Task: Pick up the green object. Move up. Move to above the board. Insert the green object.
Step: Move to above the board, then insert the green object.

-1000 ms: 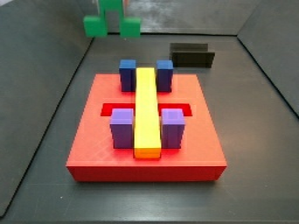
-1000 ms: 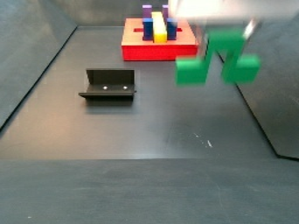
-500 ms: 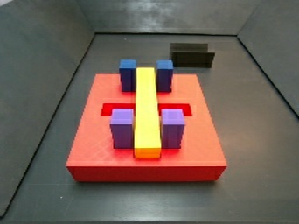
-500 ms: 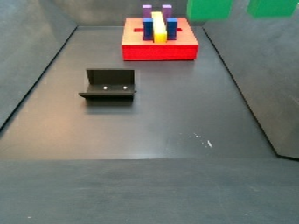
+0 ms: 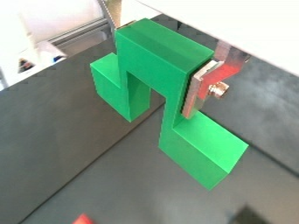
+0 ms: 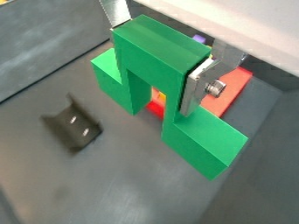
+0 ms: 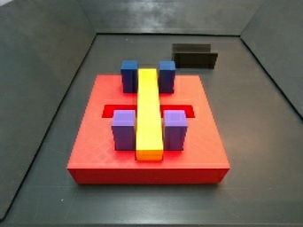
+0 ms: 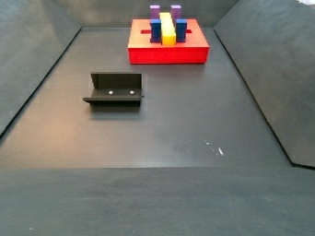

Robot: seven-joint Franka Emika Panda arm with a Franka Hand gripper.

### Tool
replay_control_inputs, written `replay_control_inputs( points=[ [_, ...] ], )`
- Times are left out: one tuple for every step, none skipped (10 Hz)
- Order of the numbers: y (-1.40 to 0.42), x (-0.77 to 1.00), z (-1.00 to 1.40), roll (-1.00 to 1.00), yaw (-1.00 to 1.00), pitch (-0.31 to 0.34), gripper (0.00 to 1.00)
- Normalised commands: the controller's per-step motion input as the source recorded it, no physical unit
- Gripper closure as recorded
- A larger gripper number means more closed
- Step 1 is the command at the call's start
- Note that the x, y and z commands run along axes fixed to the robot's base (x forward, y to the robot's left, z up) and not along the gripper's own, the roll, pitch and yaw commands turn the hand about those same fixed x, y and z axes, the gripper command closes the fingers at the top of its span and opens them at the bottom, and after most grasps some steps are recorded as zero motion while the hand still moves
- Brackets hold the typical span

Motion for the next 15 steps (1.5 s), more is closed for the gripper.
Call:
replay_control_inputs(
  points=[
    [-1.4,0.53,0.19,-0.02,-0.03,0.175,1.0],
    [-1.4,0.53,0.19,0.02,-0.01,0.162,1.0],
    [-1.4,0.56,0.19,0.0,0.0,0.157,1.0],
    [-1.4,0.57,0.2,-0.02,0.0,0.149,1.0],
    [-1.4,0.59,0.21,0.02,0.01,0.152,1.0],
    [-1.4,0.65,0.21,0.02,0.01,0.168,1.0],
    [-0.44,0.27,0.08,0.03,0.0,0.168,1.0],
    [0.0,0.03,0.0,-0.01,0.0,0.0,1.0],
    [-0.06,0.11,-0.1,-0.03,0.0,-0.039,1.0],
    [-0.51,0.44,-0.63,0.17,0.0,0.0,1.0],
    [-0.56,0.51,-0.74,0.24,0.0,0.027,1.0],
    [-0.45,0.44,-0.89,0.18,0.0,0.0,1.0],
    [-0.31,0.35,-0.92,0.16,0.0,-0.006,1.0],
    [-0.13,0.35,-0.92,0.16,0.01,0.0,1.0],
    [-0.06,0.14,-0.91,0.16,0.0,0.0,1.0]
  ],
)
